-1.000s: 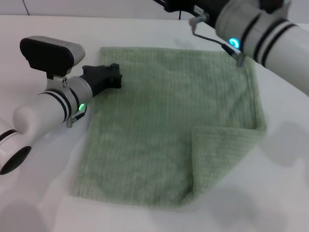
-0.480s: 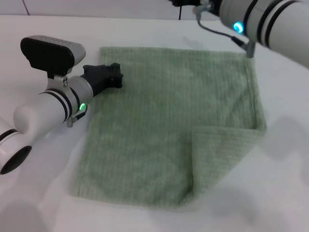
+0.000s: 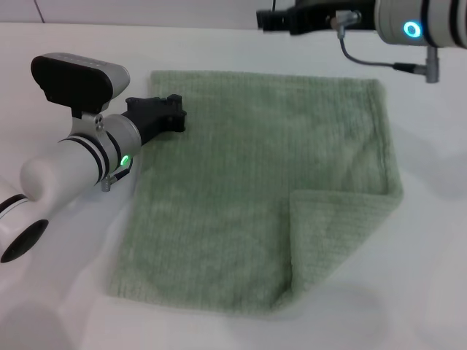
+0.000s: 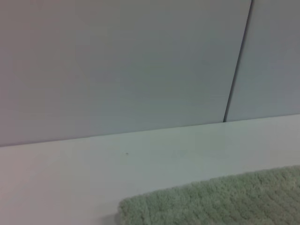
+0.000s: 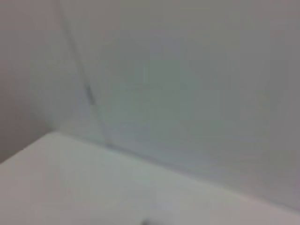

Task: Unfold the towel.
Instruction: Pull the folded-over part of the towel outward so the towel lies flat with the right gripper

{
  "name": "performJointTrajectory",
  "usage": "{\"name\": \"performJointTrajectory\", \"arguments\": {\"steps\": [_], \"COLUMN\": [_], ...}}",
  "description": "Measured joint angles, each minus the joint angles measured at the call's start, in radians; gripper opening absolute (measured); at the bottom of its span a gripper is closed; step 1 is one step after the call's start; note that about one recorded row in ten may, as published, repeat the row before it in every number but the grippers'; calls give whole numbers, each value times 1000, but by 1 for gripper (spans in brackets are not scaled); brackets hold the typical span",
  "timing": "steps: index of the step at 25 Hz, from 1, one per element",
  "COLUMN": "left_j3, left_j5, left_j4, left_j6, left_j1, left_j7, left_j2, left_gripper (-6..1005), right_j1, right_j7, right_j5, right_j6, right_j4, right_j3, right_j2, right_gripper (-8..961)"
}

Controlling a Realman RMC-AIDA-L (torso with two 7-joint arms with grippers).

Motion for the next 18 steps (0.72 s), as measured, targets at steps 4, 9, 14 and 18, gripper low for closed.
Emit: {"name": "performJointTrajectory", "arguments": {"steps": [4,9,14,18], "left_j3": [0,0,-1,-2], "left_j5": [-1,-2,-2,-2], "left_j4": [0,0,0,0], "left_j6": [2,4,4,6], "left_j1": [0,0,0,0], "left_j7": [-4,-12,-13,-14], "left_j2": [0,0,0,0], "left_gripper": [-2,-2,-2,-2], "right_j1": [23,77,126,164], "right_j7": [-55,-91,-127,-167], "right_j5": [38,41,43,44], "right_j6": [145,332,434,468], "right_j4": [4,59,150,222], "right_j3": [60,102,105,99], "right_j2": [0,0,1,1], "right_gripper": [700,700,700,701]}}
